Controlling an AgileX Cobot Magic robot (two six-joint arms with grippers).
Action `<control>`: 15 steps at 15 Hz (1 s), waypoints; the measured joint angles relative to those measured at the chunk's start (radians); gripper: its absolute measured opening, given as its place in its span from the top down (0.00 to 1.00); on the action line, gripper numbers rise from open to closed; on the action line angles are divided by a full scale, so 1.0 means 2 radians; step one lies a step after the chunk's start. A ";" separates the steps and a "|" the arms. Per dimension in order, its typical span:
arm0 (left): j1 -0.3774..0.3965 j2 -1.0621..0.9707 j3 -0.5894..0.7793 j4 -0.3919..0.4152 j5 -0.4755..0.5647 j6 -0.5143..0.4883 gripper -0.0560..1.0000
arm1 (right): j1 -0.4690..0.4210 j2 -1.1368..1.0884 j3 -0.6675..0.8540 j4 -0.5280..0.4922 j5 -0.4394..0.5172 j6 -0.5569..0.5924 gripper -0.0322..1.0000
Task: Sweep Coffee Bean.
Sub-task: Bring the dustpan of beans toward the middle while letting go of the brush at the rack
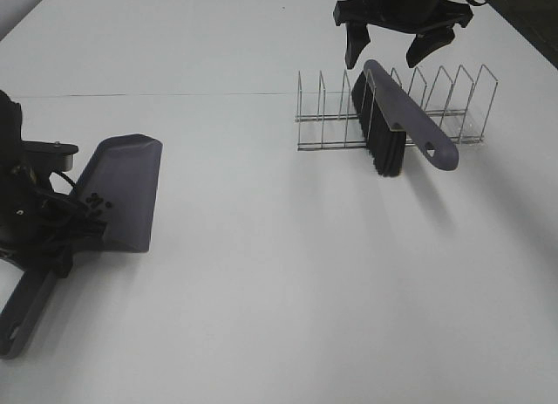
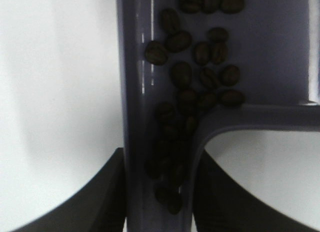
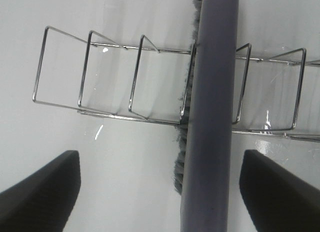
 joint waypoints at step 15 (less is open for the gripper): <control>0.000 0.016 -0.121 -0.047 0.032 0.012 0.63 | 0.000 -0.063 -0.002 -0.021 0.041 -0.025 0.27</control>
